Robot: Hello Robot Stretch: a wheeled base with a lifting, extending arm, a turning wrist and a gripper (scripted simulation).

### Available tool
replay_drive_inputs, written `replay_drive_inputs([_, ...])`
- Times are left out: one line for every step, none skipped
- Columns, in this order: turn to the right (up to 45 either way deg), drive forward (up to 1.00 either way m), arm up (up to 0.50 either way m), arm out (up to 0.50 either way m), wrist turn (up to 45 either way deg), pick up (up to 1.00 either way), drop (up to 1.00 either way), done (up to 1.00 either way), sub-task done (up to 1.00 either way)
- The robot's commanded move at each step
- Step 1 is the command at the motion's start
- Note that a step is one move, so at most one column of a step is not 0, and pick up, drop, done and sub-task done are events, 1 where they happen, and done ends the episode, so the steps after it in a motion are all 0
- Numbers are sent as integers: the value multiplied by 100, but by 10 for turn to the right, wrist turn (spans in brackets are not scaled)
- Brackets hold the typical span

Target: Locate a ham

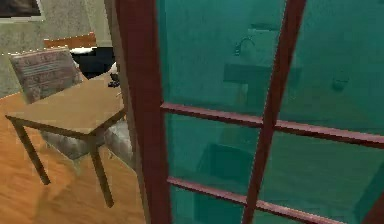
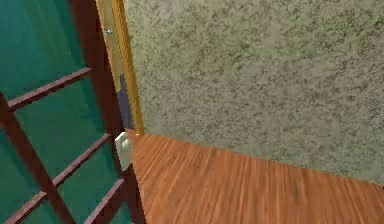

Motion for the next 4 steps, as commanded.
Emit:
replay_drive_inputs([450,0,0,0,0,0,0,0,0])
replay_drive_inputs([450,0,0,0,0,0,0,0,0])
replay_drive_inputs([120,0,0,0,0,0,0,0,0])
replay_drive_inputs([0,75,0,0,0,0,0,0,0])
